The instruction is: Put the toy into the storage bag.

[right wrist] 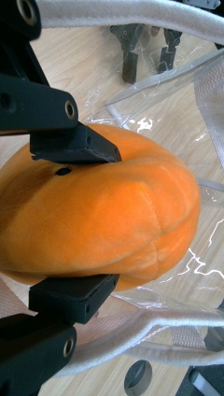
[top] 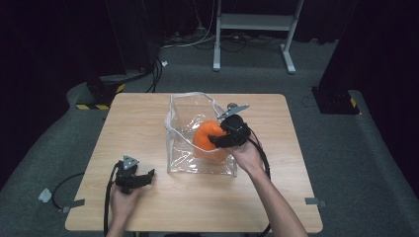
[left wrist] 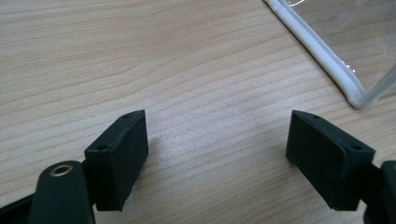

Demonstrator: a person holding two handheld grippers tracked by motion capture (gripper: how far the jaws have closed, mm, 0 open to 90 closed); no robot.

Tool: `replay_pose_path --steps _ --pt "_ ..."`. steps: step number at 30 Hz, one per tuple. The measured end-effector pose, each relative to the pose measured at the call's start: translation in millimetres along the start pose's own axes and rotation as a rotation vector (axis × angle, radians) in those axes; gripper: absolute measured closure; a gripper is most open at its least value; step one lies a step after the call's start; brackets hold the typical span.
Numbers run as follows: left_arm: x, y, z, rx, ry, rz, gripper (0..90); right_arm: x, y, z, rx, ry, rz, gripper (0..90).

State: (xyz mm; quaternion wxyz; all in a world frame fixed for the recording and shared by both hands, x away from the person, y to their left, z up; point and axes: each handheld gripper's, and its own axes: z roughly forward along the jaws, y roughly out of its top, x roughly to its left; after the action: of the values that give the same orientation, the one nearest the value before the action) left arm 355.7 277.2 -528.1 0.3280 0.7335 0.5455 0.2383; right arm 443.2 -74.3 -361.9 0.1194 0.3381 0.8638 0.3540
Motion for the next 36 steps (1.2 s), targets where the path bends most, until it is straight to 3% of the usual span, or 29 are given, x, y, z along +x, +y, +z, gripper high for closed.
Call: replay_pose_path --steps 21,36 --pt "0.0 -0.1 -0.1 0.000 0.000 -0.002 21.0 -1.5 -3.6 0.6 -0.036 0.004 -0.001 36.4" --pt "0.0 0.0 0.1 -0.001 0.000 -0.004 21.2 1.1 -2.1 -1.5 -0.030 0.013 -0.018 35.6"
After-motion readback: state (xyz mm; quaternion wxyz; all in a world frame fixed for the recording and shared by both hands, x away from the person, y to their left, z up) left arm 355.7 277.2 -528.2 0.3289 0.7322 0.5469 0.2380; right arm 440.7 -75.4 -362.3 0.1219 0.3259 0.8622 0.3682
